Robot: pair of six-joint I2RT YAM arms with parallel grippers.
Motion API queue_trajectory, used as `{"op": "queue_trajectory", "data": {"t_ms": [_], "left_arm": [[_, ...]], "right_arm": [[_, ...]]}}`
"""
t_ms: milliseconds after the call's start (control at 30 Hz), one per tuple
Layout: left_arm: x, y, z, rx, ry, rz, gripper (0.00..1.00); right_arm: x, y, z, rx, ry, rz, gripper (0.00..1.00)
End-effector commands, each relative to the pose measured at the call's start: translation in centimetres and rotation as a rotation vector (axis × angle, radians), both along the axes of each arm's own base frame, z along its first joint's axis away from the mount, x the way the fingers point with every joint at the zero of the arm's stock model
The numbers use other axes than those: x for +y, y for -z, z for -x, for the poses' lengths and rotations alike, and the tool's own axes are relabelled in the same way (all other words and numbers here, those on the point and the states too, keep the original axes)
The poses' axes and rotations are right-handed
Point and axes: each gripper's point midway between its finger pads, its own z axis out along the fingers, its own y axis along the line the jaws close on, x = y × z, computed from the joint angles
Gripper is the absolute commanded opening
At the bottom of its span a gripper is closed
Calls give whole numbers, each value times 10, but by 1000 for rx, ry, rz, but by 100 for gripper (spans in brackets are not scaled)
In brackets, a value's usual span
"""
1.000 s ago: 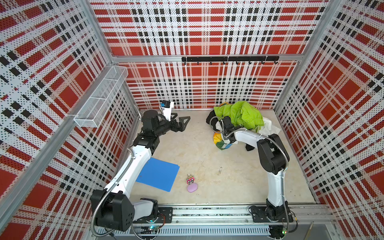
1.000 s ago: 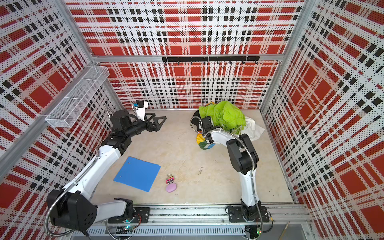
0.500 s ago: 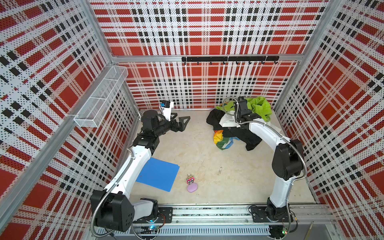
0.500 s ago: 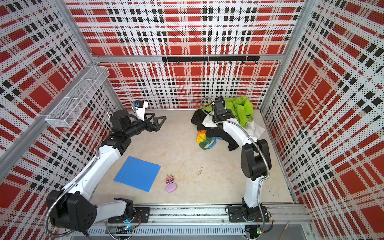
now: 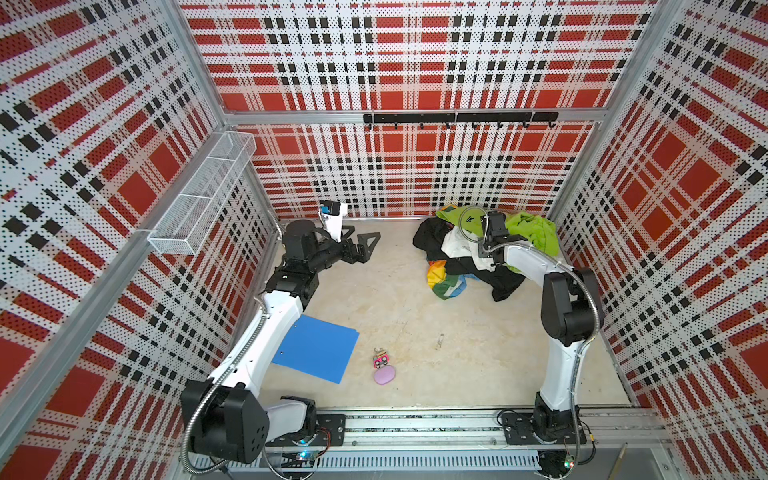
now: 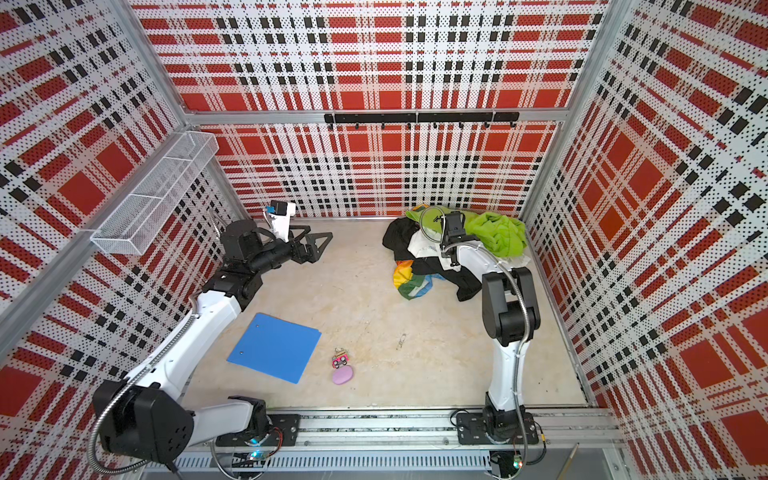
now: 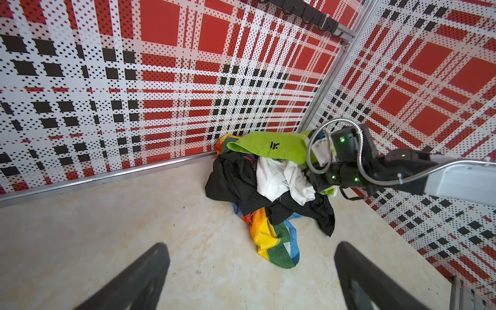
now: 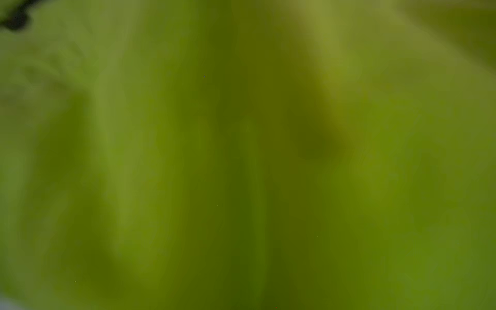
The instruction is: Pick out a specific cloth from the pile
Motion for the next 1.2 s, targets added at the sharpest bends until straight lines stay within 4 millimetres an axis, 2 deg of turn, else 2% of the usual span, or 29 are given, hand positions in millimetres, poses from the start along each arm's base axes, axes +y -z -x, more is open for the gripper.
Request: {"op": "queue_trajectory", "data": {"t_ms": [0,100,233,333,500,600,667,800,933,1133,1167], "left_arm": [[-2,-14,5,-48,13,3,99],[0,-15,5,-51,8,2,99],[-1,-15,5,-52,8,2,99],[0,-16,5,-53,7,3,99],[-1,-18,7,-56,14,5,99],[-2,-18,10,-64,26,3,99],[-4,-18,11,-61,33,1,99],[-13,-11,21,-33,82,-1,99],[-15,5,33,53,99,-14,99],[-6,39,58,125,64,-18,99],[-5,39,60,125,54,-22,99]], "right_arm": [[2,16,-4,7,10,-73,23],[-3,18,-3,15,29,-88,24],[2,6,2,-8,18,-127,33],[6,-3,11,-31,11,-178,44],[19,-34,34,-107,-11,-240,67],[32,-56,53,-169,-44,-266,74],[43,-66,66,-198,-67,-298,75],[84,-79,88,-221,-177,-401,76],[116,-73,104,-207,-206,-452,76],[146,-42,108,-145,-219,-557,74],[149,-38,107,-135,-201,-549,75]]}}
